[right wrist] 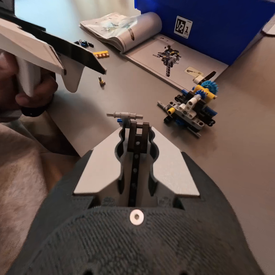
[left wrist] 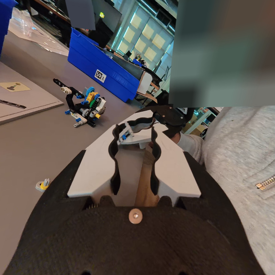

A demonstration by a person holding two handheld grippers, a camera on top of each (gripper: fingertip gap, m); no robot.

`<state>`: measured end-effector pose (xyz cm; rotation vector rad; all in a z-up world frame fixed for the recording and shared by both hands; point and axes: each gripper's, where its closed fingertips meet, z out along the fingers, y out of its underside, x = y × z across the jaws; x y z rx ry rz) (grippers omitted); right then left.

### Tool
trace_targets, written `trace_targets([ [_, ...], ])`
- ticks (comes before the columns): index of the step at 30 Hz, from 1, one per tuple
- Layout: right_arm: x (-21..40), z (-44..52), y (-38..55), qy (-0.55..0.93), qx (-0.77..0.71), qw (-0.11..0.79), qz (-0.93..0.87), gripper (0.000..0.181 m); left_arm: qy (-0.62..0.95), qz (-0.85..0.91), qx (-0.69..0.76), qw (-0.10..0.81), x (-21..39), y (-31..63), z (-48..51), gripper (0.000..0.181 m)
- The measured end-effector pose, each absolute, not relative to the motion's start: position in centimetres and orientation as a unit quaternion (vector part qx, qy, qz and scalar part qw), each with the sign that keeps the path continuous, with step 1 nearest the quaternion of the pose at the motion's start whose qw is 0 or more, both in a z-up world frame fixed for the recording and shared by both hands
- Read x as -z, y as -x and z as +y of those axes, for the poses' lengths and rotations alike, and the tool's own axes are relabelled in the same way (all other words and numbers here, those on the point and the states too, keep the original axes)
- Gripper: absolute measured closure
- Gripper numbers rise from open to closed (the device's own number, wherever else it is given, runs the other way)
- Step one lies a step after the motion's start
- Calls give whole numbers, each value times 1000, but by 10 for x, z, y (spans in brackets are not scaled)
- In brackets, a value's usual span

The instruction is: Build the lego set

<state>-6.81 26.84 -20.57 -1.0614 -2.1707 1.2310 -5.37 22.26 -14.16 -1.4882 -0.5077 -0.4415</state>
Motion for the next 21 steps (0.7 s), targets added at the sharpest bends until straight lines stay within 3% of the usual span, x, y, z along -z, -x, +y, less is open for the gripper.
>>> trace_targets([
  [13,208,297,70,413,-401,258,-776,149,680,-254,202,658,152,59,227,141],
  [21,216,300,64,424,-380,238,-787,131,678,-256,208,657,153,59,227,141],
])
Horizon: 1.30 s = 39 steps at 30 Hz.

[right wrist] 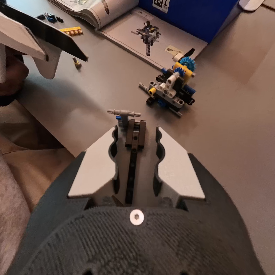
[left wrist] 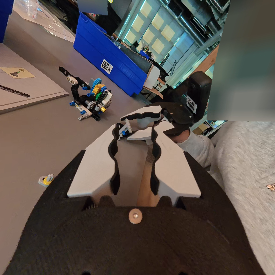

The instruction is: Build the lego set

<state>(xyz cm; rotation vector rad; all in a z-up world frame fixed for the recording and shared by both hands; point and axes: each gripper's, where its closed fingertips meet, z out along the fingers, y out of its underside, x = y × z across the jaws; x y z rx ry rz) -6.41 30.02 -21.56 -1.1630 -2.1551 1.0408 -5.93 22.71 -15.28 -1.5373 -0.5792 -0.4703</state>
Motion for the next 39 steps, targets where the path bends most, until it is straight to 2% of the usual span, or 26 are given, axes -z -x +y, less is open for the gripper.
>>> trace_targets([
  [4,208,304,58,436,-407,223,-771,138,678,-256,209,657,153,59,227,141],
  [8,210,303,54,439,-429,184,-767,134,679,-258,211,655,153,60,227,141],
  [12,202,321,59,462,-453,188,-739,148,679,-260,212,653,154,60,227,141],
  [26,214,330,62,493,-432,181,-733,159,681,-264,217,648,156,61,228,141],
  [32,211,325,61,478,-439,184,-738,157,681,-265,217,647,156,61,228,141],
  [39,214,311,54,447,-443,164,-760,144,681,-266,219,646,156,61,228,141],
])
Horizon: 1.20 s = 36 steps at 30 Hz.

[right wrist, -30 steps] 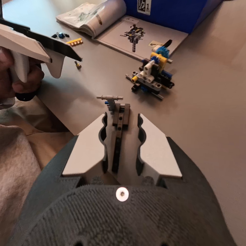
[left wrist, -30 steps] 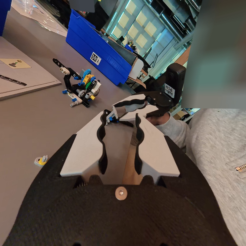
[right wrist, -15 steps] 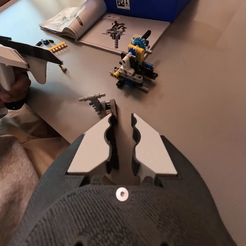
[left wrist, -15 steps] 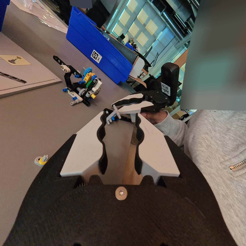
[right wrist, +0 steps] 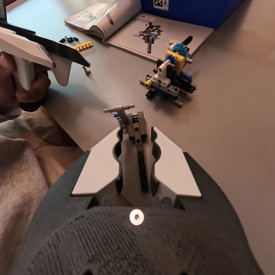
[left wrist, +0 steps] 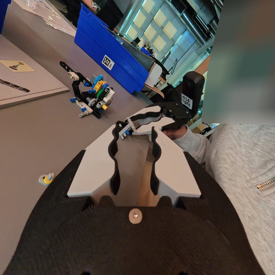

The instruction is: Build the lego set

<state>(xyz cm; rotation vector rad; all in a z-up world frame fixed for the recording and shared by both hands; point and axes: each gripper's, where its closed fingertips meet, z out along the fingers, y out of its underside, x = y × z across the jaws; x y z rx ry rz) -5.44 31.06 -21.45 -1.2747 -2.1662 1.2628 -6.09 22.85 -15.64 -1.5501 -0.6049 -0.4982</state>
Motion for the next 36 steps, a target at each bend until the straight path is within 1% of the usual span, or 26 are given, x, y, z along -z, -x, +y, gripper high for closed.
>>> trace_targets([
  [5,221,309,54,435,-419,176,-777,148,682,-266,222,644,157,61,229,141],
  [7,222,311,54,433,-411,185,-781,157,682,-266,222,644,157,61,229,141],
  [22,219,314,58,429,-408,207,-779,157,678,-266,226,647,156,61,229,141],
  [36,222,314,59,434,-407,205,-777,157,676,-265,228,649,155,61,229,141],
])
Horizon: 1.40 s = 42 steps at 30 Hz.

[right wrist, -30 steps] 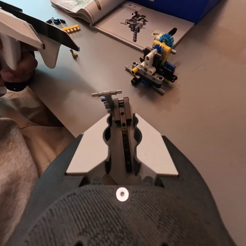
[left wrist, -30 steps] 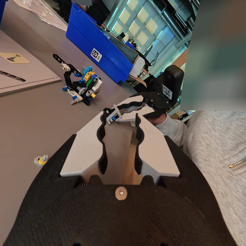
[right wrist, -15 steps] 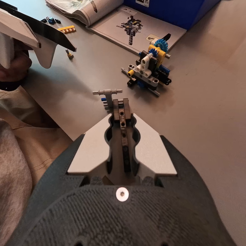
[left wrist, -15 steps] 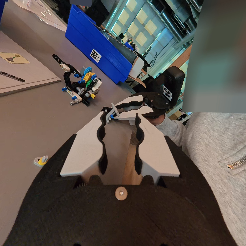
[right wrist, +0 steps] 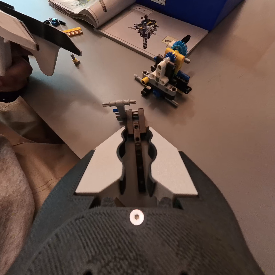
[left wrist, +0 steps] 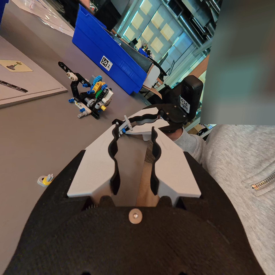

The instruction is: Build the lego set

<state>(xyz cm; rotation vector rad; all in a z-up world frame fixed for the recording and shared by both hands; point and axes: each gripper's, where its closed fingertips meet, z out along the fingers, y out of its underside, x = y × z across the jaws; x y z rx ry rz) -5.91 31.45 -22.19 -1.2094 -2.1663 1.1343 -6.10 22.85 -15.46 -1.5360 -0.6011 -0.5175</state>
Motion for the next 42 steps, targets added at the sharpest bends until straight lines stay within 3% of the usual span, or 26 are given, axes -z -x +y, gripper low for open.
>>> trace_targets([
  [20,205,317,64,429,-440,230,-754,157,674,-268,232,649,155,62,229,141],
  [42,196,321,67,483,-491,182,-702,157,671,-267,230,652,153,62,228,141],
])
